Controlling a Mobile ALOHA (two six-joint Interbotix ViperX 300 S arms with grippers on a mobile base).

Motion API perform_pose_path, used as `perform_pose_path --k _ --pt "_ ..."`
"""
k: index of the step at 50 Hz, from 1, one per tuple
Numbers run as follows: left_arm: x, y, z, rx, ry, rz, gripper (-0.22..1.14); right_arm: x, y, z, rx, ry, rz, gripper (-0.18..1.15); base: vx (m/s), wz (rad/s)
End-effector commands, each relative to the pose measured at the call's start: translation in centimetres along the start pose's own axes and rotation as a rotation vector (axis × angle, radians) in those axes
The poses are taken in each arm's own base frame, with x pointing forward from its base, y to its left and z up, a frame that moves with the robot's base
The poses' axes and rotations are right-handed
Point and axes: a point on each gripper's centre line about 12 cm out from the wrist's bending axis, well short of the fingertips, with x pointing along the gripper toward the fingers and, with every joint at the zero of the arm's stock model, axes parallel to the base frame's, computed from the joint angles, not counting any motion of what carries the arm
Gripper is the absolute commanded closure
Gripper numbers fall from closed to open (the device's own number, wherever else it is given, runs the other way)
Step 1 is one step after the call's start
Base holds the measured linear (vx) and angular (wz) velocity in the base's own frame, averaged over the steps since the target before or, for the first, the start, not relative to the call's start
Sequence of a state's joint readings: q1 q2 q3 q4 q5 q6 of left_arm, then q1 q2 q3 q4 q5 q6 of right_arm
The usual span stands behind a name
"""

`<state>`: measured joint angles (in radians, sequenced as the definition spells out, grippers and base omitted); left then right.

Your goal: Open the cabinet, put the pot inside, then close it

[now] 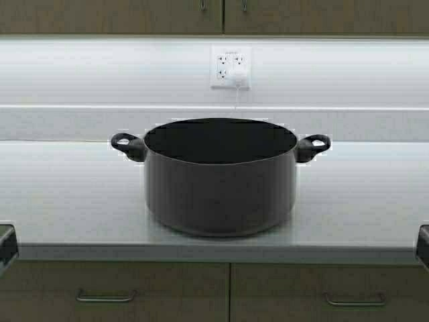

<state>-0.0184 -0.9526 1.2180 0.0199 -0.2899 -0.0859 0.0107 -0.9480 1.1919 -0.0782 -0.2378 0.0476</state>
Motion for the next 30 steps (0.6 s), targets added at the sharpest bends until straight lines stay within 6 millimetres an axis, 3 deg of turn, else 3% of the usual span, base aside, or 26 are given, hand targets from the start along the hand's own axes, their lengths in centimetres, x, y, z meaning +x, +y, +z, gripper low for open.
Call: perform_pose_path --k 1,4,6,13,14,16,20,30 --pt "-0.1 -0.3 0.4 -0.011 -0.014 -0.013 0.86 0.2 0.0 0.5 0.018 -0.012 0.002 0.87 0.12 -0.04" --pt "-0.2 -0.9 0.2 -0.015 -0.010 -0.047 0.76 0.2 0.2 0.4 0.043 -0.011 0.012 0.76 0.11 -0.03" --pt "-0.2 -1.4 0.2 -0.010 -0.006 -0.073 0.64 0.2 0.4 0.5 0.059 -0.011 0.022 0.61 0.09 0.00" --pt "-0.4 -4.3 -0.1 0.017 0.042 -0.221 -0.05 0.1 2.5 1.4 0.050 -0.039 0.124 -0.12 0.08 0.03" --pt "-0.5 -4.8 -0.1 0.013 0.049 -0.246 -0.13 0.0 2.8 1.6 0.052 -0.045 0.142 -0.16 0.07 0.03" --pt "-0.7 -5.8 0.0 0.008 0.060 -0.294 -0.20 -0.1 3.7 1.8 0.059 -0.054 0.184 -0.14 0.07 0.02" --pt "-1.0 -7.8 0.3 0.000 0.068 -0.394 -0.10 -0.5 5.9 2.4 0.058 -0.057 0.292 -0.03 0.07 0.01" --pt "0.9 -12.7 -0.5 0.004 0.149 -0.550 -0.10 0.7 11.3 3.8 0.079 -0.046 0.502 -0.05 0.05 0.01"
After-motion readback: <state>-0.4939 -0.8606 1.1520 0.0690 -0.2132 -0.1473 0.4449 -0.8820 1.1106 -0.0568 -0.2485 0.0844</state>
